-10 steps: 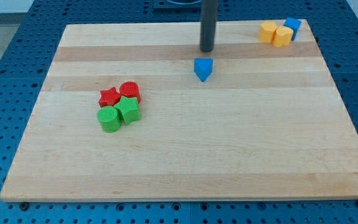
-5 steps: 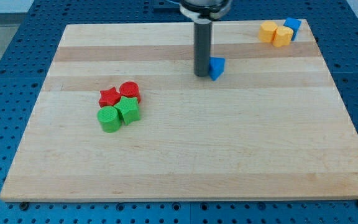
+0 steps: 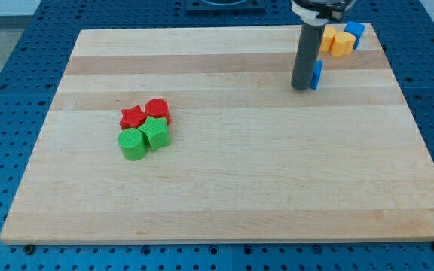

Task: Move the blue triangle to the yellow hexagon

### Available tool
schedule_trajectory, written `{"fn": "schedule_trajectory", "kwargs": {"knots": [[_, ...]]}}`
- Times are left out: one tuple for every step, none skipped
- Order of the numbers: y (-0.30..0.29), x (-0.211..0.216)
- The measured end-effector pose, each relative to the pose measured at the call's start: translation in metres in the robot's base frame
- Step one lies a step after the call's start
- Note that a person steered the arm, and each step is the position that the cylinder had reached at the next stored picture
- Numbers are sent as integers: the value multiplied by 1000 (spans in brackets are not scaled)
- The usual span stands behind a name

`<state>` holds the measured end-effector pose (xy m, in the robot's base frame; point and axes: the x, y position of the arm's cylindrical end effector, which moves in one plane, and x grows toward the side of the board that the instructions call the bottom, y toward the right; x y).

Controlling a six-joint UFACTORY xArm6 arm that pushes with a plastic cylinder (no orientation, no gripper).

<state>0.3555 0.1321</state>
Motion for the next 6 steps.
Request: {"fn": "schedule_trajectory", "kwargs": {"knots": [[18, -4], [38, -4], [50, -5], [51, -13], [51, -27], [51, -39]]}}
